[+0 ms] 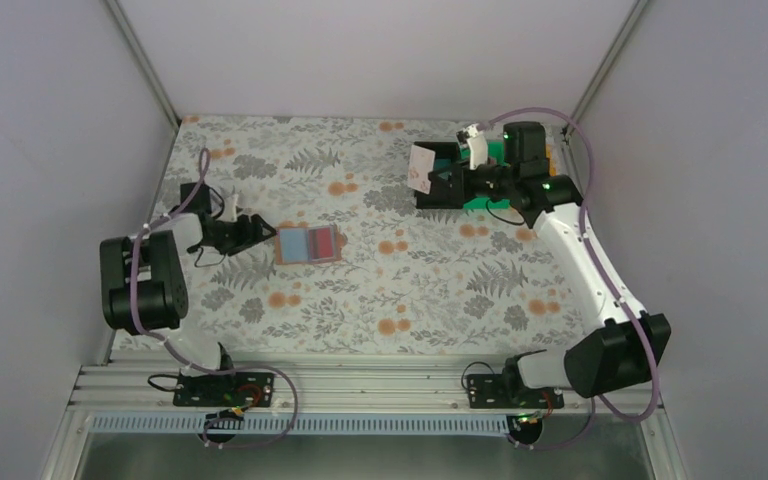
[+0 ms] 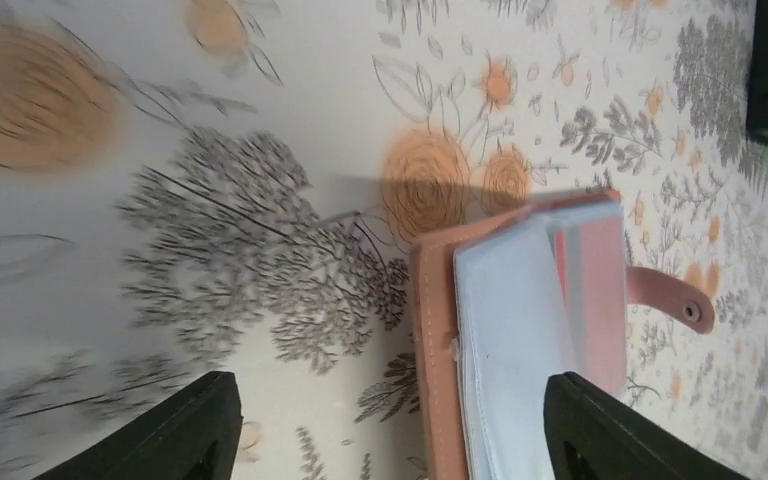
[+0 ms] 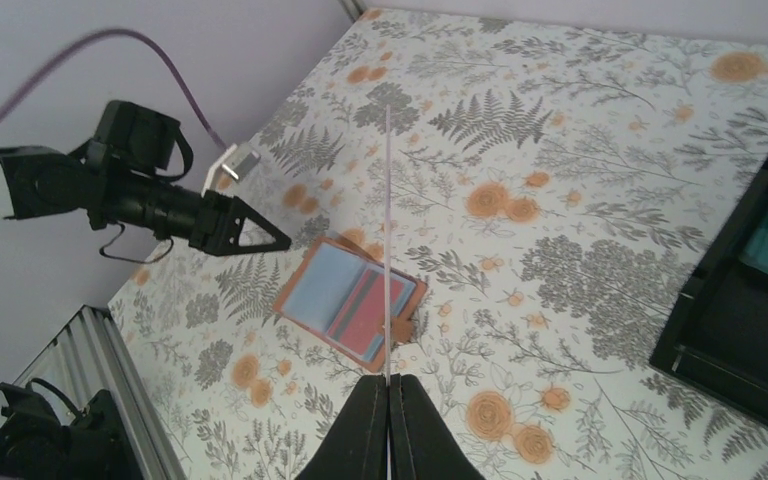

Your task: Take the credit cards out of the card holder

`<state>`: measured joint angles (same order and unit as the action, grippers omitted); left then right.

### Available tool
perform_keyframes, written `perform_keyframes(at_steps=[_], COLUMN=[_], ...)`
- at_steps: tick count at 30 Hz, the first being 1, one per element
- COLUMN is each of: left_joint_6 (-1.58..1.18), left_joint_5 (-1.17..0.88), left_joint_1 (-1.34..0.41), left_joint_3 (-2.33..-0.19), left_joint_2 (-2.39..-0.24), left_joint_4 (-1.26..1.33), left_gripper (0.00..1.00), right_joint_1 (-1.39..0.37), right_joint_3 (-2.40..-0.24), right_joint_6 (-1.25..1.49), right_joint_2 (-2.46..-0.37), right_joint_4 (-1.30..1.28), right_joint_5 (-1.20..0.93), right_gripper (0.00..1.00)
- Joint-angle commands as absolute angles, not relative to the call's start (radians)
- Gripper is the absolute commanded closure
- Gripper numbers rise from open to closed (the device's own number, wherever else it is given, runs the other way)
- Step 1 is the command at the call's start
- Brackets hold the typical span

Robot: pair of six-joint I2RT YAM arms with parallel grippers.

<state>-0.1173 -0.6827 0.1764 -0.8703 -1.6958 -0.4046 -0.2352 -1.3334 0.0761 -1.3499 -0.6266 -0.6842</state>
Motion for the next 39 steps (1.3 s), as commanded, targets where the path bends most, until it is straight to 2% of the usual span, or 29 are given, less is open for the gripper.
perform_keyframes(at_steps=[1,5,10,12,16,18,22,27,29,32,36,37,39], left_joint_6=[-0.111,-0.077,0.043,0.167,0.625,0.815,1.02,1.041,1.05,1.051,1.049,1.045,1.03], left_joint_5=[-0.594,-0.594,-0.723,-0.856,-1.043,-1.043,-1.007,-0.918,-0.904,-0.887,-0.867,-0.867,-0.869], left_joint_1=[0.233,0.256,0.255,0.246,0.167,0.088,-0.073,-0.152,-0.191,-0.216,-0.233,-0.236,-0.238], left_joint_3=[-0.913,-0.933,-1.058,-1.16,-1.395,-1.474,-1.52,-1.506,-1.482,-1.467,-1.449,-1.448,-1.452], left_joint_2=[-1.558,-1.415,-1.277,-1.264,-1.261,-1.253,-1.247,-1.257,-1.259,-1.263,-1.267,-1.27,-1.278], left_joint_4=[-0.437,-0.44,-0.513,-0.613,-1.007,-1.19,-1.348,-1.358,-1.358,-1.358,-1.356,-1.356,-1.356], left_gripper=[0.19,0.12,0.11,0.14,0.14,0.12,0.1,0.12,0.18,0.33,0.45,0.53,0.75], right_joint_1=[-0.296,-0.361,-0.468,-0.521,-0.644,-0.715,-0.816,-0.875,-0.89,-0.903,-0.911,-0.911,-0.913], right_joint_3=[-1.385,-1.42,-1.452,-1.47,-1.526,-1.55,-1.557,-1.598,-1.613,-1.624,-1.622,-1.623,-1.622], right_joint_6=[0.051,0.031,-0.008,-0.038,-0.132,-0.185,-0.268,-0.3,-0.312,-0.327,-0.339,-0.341,-0.347], right_joint_2=[-1.352,-1.368,-1.392,-1.409,-1.455,-1.475,-1.498,-1.55,-1.567,-1.576,-1.564,-1.563,-1.558], right_joint_4=[-0.651,-0.658,-0.661,-0.67,-0.717,-0.746,-0.758,-0.814,-0.834,-0.849,-0.839,-0.837,-0.833], right_joint_5=[-0.661,-0.642,-0.627,-0.621,-0.595,-0.58,-0.582,-0.547,-0.522,-0.518,-0.523,-0.525,-0.525], right_gripper=[0.96,0.96,0.96,0.96,0.96,0.96,0.96,0.96,0.96,0.96,0.96,0.96,0.96])
